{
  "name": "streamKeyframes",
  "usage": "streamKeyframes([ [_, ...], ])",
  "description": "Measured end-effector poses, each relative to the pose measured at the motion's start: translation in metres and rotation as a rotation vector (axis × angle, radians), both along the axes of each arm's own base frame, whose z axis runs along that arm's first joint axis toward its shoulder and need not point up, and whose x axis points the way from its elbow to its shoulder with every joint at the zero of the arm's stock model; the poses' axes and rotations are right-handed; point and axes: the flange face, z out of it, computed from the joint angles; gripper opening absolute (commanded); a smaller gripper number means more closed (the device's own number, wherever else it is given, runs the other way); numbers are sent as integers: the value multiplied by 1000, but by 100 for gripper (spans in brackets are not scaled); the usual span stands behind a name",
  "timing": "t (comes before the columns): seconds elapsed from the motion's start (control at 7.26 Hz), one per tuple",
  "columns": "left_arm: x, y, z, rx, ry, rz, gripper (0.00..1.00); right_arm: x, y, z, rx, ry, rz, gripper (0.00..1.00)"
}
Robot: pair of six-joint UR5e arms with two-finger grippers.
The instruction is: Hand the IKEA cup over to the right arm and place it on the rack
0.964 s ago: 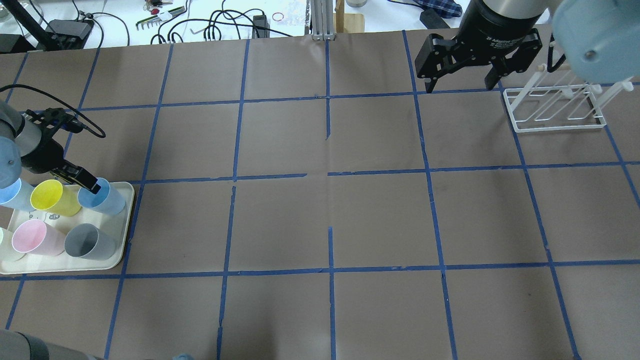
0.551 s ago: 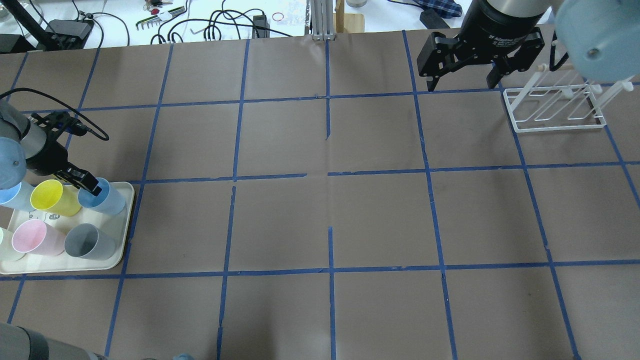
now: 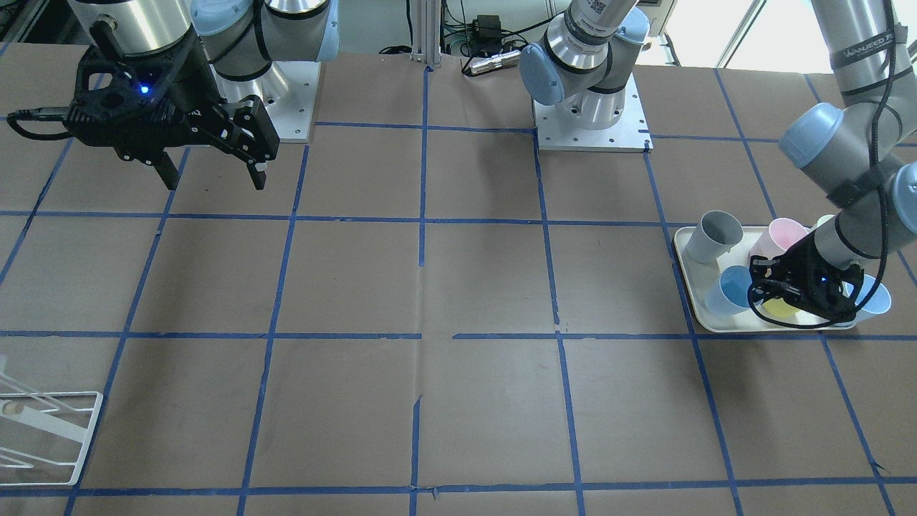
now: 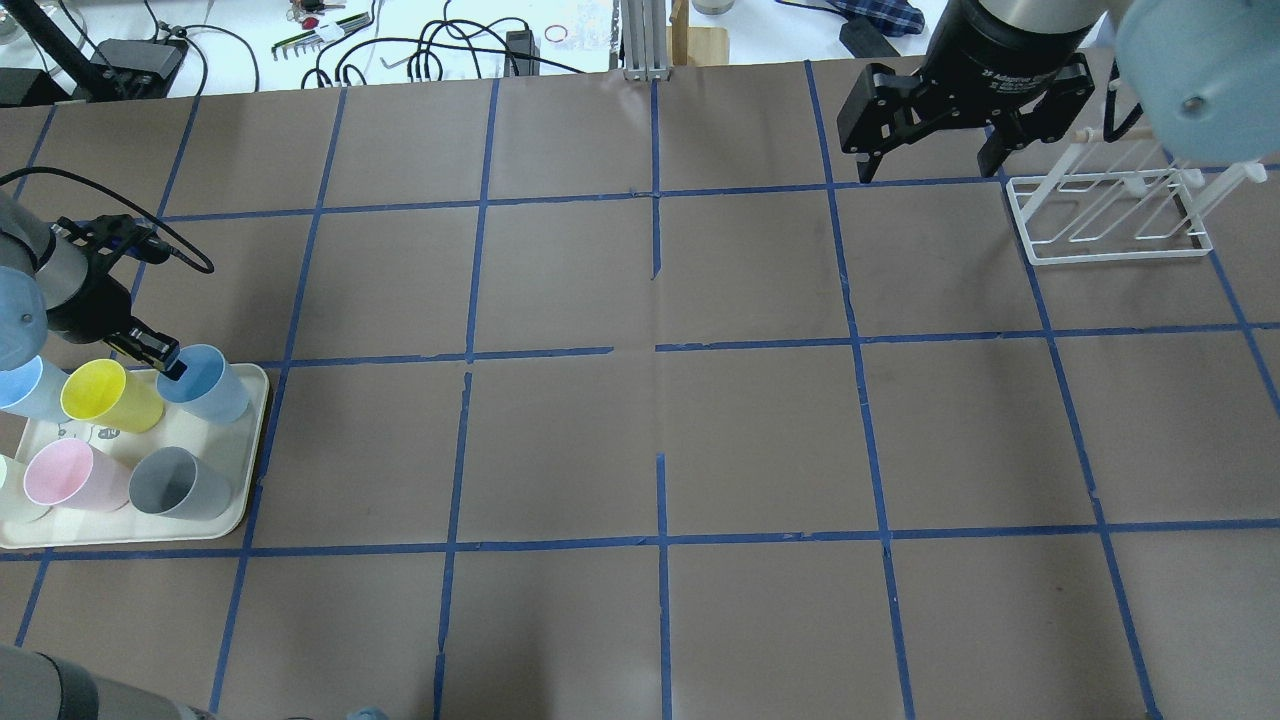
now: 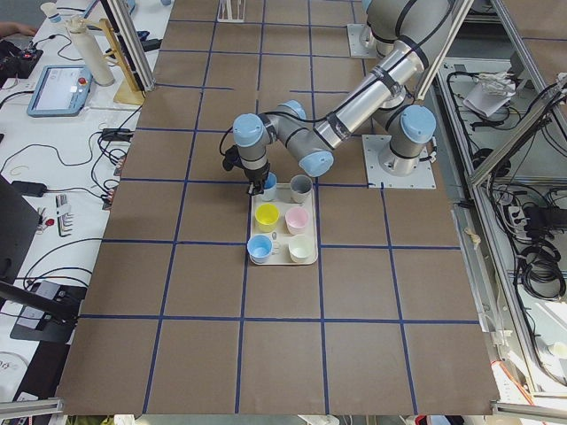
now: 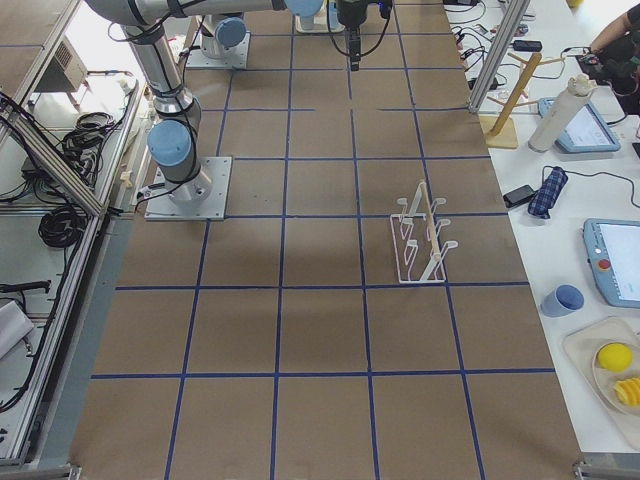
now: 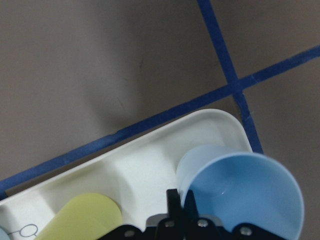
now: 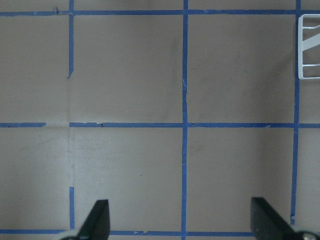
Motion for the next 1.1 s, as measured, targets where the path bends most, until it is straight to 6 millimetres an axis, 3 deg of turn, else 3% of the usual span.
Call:
streamKeyframes([
  [0.28, -1, -14, 42, -7, 4, 38, 0, -2, -1, 1, -8, -3, -3, 100],
  [0.55, -25, -30, 99, 28, 104, 180, 0, -25, -7, 2, -5, -9, -16, 100],
  [0.83, -86, -29, 140, 98, 255, 363, 0, -72, -15, 3, 5, 4, 28, 100],
  [1.1, -154, -6, 176, 218, 493, 544, 0, -144, -22, -3, 18, 18, 100, 99],
])
